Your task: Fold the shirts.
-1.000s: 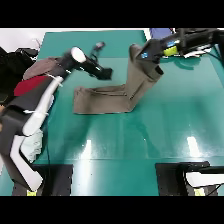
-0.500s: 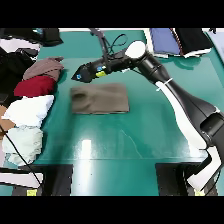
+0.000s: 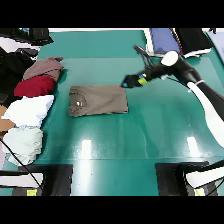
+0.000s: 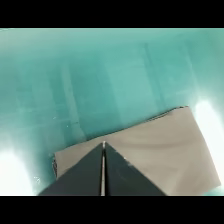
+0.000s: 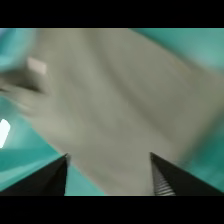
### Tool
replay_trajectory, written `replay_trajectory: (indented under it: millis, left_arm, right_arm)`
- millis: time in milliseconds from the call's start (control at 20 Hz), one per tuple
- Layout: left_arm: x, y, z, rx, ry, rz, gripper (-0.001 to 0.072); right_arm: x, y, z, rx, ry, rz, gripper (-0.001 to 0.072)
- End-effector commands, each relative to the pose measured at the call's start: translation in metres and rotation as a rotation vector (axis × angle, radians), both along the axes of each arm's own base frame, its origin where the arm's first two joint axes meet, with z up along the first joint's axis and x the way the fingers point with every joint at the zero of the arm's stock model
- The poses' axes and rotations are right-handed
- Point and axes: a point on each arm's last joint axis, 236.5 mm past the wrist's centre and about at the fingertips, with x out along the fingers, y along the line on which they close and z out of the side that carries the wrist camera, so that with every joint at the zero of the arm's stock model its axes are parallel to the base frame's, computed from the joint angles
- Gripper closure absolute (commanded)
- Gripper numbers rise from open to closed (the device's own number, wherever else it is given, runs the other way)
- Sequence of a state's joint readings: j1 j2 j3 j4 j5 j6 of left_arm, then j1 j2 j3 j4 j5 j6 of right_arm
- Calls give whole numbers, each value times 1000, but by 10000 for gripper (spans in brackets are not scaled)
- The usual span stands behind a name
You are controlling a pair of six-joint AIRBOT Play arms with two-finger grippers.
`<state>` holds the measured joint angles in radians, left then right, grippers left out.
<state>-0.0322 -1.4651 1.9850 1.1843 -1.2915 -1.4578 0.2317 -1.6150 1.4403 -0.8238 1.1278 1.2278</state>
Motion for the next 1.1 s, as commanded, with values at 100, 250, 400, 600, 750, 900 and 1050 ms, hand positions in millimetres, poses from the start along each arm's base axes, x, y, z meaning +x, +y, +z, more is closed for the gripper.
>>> replay_trajectory:
  millis: [100, 250, 400, 600, 750, 900, 1050]
  left_arm:
    - [2, -7, -4, -30, 14, -17, 679]
    - [2, -7, -4, -31, 14, -18, 679]
    - [1, -9, -4, -36, 16, -21, 679]
    - [0, -14, -2, -61, 18, -35, 680]
    - [-5, -29, -9, 5, 25, -61, 681]
    - [-17, -66, -14, 67, 18, -135, 680]
    - [-30, -100, -14, 69, 13, -209, 680]
  right_arm:
    - [-20, -38, -83, 153, 331, -240, 119]
    - [-10, 2, -97, 246, 365, -242, 133]
    - [2, 50, -99, 270, 340, -184, 134]
    - [32, 103, -83, 274, 189, -122, 461]
    - [55, 113, -50, 303, 69, -89, 700]
    - [80, 67, -8, 248, -52, -111, 701]
    - [88, -38, 14, 89, -121, -245, 701]
